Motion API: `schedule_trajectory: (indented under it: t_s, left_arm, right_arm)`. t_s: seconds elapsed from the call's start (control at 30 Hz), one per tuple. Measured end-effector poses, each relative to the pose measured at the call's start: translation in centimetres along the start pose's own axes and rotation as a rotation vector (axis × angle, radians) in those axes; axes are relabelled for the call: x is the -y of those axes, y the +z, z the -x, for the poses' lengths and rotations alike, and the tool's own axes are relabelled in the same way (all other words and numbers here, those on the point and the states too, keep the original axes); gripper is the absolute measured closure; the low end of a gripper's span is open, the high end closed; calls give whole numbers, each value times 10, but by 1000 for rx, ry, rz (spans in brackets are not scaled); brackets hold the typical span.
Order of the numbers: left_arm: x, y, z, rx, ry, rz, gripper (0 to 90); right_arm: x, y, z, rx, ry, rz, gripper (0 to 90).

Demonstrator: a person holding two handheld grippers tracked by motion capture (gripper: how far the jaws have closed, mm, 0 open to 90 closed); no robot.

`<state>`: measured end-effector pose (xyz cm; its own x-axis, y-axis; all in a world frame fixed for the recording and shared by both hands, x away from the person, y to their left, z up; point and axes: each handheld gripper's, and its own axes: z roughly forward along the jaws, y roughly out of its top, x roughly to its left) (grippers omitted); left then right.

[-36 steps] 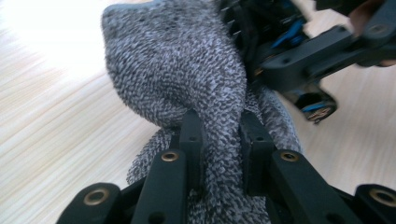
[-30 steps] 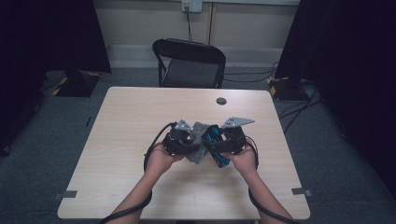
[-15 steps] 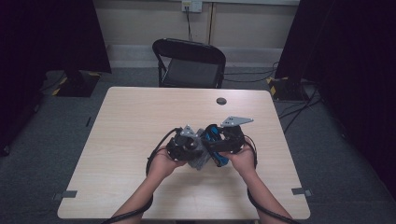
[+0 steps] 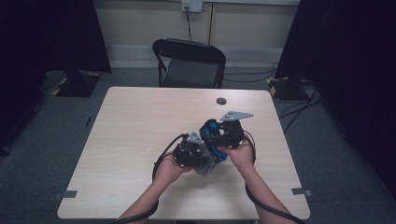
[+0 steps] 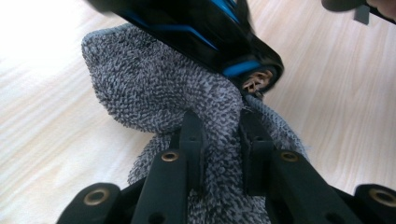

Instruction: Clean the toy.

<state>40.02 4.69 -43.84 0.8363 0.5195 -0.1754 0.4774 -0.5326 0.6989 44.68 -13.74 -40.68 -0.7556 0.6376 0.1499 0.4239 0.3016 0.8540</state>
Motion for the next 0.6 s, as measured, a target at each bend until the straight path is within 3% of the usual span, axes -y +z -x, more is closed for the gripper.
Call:
schedule_trajectory:
  t_s: [0.27, 0.6]
  left_arm:
    - [3, 3, 4, 24, -7, -9, 750]
    - [5, 5, 13, 59, 17, -7, 749]
  right_arm:
    - [-12, 3, 1, -9, 12, 17, 256]
    - [-25, 5, 3, -3, 9, 20, 256]
